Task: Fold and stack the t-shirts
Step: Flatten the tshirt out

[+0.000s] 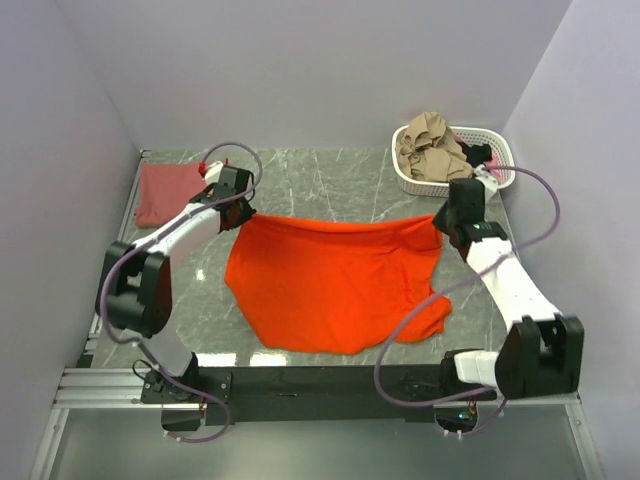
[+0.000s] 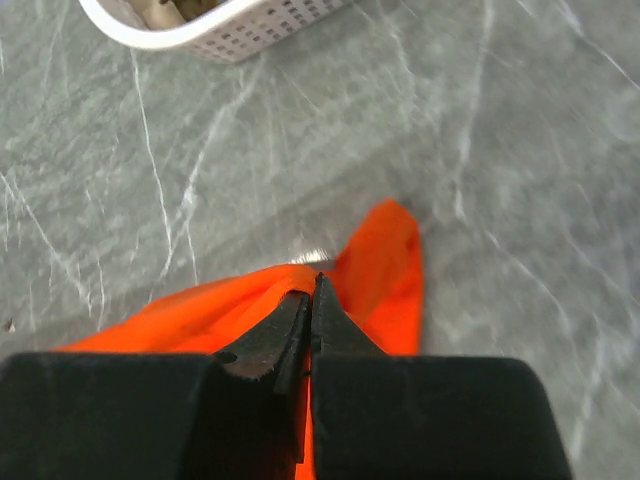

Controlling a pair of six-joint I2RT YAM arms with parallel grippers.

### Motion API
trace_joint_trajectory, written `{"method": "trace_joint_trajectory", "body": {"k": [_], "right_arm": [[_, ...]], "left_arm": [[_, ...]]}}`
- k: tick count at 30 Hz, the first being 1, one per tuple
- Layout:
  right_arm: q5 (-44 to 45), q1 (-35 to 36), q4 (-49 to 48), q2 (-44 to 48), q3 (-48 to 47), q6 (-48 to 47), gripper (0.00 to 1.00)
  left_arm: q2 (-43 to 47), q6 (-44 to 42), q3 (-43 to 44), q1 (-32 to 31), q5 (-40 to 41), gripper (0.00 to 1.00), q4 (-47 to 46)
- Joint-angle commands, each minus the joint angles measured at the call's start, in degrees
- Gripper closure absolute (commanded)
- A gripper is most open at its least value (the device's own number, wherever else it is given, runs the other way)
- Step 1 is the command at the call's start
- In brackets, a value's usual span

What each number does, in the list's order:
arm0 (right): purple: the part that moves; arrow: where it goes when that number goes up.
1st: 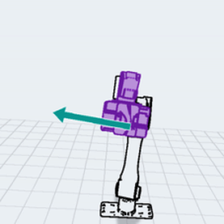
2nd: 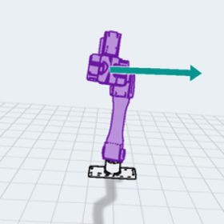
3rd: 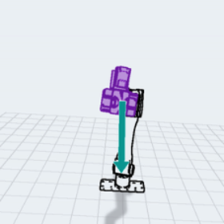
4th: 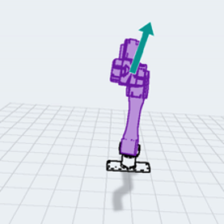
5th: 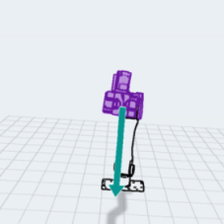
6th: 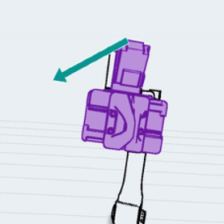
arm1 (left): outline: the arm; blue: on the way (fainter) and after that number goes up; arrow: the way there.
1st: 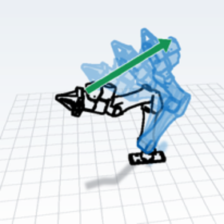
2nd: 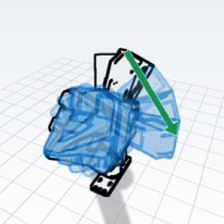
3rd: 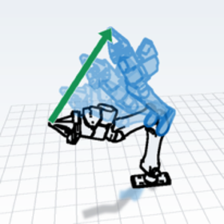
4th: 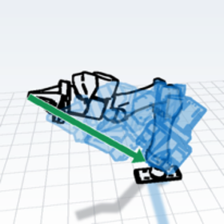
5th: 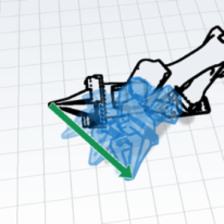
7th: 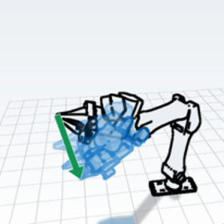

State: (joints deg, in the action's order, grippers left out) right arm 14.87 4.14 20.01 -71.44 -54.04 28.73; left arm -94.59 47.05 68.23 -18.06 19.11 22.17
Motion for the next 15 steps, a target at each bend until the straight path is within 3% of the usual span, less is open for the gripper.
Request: {"method": "trace_joint_trajectory", "body": {"k": [1, 5, 8, 15], "right_arm": [[-0.2, -0.63, -13.06, -3.96, -4.66, -2.97, 1.0], [0.94, -0.63, -11.84, -7.92, -10.37, -4.12, 1.0], [1.3, -0.54, -10.61, -5.39, -11.26, -4.91, 1.0], [2.35, -0.63, -3.94, 16.9, -12.92, -7.37, 1.0]], "left_arm": [[-2.42, -3.27, 7.52, -0.13, 0.92, 0.99, -8.02], [-5.26, -4.16, 11.4, 0.57, 2.33, 0.99, -5.92], [-2.11, -4.07, 11.06, 0.57, 2.95, 0.99, -5.21], [18.71, -1.96, 6.22, 0.05, 3.38, 1.0, -2.06]]}}
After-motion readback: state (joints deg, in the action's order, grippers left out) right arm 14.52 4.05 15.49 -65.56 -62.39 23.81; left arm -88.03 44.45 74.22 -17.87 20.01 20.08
